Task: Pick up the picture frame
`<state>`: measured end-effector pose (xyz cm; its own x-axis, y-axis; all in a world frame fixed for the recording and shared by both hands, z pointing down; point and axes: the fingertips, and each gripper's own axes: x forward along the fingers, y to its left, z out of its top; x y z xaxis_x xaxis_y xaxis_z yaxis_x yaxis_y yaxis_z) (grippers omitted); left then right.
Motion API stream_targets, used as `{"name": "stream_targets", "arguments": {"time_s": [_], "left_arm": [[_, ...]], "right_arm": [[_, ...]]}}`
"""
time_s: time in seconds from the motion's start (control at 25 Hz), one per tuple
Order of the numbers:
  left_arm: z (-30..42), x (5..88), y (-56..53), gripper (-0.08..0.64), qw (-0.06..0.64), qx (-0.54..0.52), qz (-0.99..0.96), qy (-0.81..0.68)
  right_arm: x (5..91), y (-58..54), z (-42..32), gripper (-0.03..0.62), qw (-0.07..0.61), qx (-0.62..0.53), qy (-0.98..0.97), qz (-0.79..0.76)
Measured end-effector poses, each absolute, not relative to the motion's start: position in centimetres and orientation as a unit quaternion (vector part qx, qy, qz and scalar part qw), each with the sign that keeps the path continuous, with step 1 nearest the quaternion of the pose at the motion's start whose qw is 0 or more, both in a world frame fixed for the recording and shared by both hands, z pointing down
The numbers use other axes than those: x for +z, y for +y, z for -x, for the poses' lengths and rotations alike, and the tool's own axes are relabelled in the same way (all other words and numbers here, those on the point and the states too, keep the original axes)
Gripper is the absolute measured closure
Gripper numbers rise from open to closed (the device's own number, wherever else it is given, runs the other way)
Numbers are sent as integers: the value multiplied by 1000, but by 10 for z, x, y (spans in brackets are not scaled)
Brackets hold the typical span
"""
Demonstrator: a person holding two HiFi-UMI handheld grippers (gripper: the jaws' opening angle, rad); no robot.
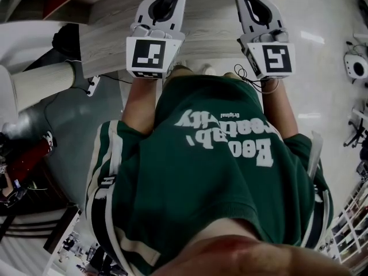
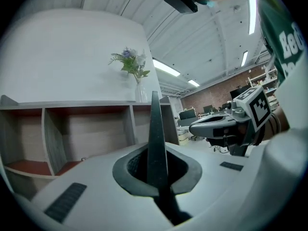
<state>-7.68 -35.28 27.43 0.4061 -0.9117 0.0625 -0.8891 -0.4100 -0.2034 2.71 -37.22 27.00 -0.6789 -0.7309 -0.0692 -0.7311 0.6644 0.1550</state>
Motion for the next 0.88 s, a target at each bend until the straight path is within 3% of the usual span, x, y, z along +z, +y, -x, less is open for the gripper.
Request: {"name": "stream_targets", "arguments": {"time_s": [0.88], "left_arm": [[77,282,-339,534,76,-87,830,546]], "right_arm": [[281,-360,-22,560,-6,73,917,391]]}}
